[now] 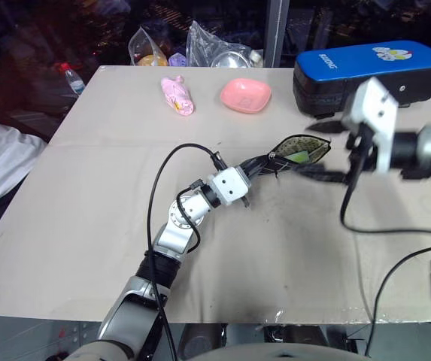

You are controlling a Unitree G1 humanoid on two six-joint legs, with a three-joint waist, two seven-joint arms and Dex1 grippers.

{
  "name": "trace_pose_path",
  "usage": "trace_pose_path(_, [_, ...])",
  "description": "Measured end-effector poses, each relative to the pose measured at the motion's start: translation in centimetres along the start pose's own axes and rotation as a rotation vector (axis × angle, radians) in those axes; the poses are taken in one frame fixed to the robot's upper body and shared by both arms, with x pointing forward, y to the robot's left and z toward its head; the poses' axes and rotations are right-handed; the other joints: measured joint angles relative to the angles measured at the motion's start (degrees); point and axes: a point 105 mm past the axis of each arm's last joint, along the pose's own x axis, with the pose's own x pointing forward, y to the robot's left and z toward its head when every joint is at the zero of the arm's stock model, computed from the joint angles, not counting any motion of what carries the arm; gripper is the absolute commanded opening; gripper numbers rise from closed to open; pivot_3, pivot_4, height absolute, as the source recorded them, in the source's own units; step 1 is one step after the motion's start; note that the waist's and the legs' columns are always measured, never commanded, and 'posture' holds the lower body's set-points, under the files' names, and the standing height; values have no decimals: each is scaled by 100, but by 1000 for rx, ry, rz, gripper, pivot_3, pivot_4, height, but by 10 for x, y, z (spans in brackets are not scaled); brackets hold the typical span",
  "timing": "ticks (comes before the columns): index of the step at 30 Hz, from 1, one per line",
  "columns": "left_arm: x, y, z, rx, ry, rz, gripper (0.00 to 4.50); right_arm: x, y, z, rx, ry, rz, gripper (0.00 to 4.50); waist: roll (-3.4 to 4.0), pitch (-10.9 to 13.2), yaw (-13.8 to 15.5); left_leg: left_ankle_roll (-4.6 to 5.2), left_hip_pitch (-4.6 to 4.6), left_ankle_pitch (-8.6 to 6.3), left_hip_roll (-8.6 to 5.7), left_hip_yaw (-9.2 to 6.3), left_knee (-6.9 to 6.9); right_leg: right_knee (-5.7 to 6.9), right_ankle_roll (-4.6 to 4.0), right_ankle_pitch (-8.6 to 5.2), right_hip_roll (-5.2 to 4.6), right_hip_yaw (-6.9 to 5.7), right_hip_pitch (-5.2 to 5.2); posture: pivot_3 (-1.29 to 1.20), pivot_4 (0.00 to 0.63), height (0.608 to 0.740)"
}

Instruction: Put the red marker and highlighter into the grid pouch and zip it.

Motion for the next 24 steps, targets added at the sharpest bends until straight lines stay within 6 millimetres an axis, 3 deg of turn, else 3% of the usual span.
trace_pose_path(2, [0,-1,0,-7,0,-6,0,11,1,17,36,-185,-74,4122,0,-1,-12,0,2,0,-2,-9,-3,3,0,0,13,-8,1,0,150,738])
trace_pose_path(4, [1,-1,0,-21,2,-7,0,14,4,20,23,-260,-119,4122,-2,-2,28,-1,-3,0,-3,-15,-4,-4,2,-1,18,-13,2,0,150,738])
trace_pose_path(11, [2,5,3,-65,4,16,0,29,16,-39,135,-248,-247,4122,-9,-3,14,-6,-5,4,-14,-1,-1,-17,11,-6,13,-11,3,0,150,738])
trace_pose_path(23, [0,4,2,-86,21,24,0,46,0,-50,180,-358,-435,4122,-10,-3,-70,-3,2,2,-6,-5,-3,-10,11,-7,30,-10,3,0,150,738])
trace_pose_path(24, [0,4,2,-87,21,24,0,47,-1,-51,183,-359,-439,3885,-10,-3,-72,-3,2,2,-6,-5,-4,-10,10,-7,30,-10,3,0,150,738])
